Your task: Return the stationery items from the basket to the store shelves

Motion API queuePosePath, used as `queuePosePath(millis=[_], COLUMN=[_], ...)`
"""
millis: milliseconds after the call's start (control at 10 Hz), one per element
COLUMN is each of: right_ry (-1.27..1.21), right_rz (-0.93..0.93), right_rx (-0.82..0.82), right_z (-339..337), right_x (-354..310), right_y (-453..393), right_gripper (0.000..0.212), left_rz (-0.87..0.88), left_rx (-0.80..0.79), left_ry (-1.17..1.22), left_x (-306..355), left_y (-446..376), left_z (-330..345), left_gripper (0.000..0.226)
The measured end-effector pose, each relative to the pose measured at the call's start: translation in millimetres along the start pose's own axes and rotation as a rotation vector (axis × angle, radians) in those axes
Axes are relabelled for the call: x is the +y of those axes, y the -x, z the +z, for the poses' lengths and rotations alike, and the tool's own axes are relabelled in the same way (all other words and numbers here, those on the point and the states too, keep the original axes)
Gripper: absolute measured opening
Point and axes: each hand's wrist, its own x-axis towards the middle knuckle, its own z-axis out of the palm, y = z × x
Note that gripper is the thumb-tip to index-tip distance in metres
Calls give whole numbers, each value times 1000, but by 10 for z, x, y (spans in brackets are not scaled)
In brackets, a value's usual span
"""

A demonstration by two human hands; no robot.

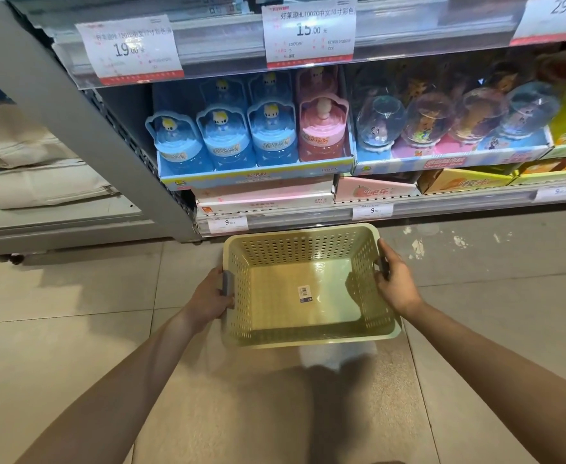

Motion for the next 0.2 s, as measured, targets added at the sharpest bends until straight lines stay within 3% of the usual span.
queuePosePath(millis=[200], right_ry=[130], right_rz=[1], right_rx=[8], right_z=[-209], right_x=[-175], right_y=[166], right_gripper=[70], left_rz=[5], left_rx=[153], left_ry=[-143], left_x=[145], left_y=[205], left_z=[-23], left_gripper=[49])
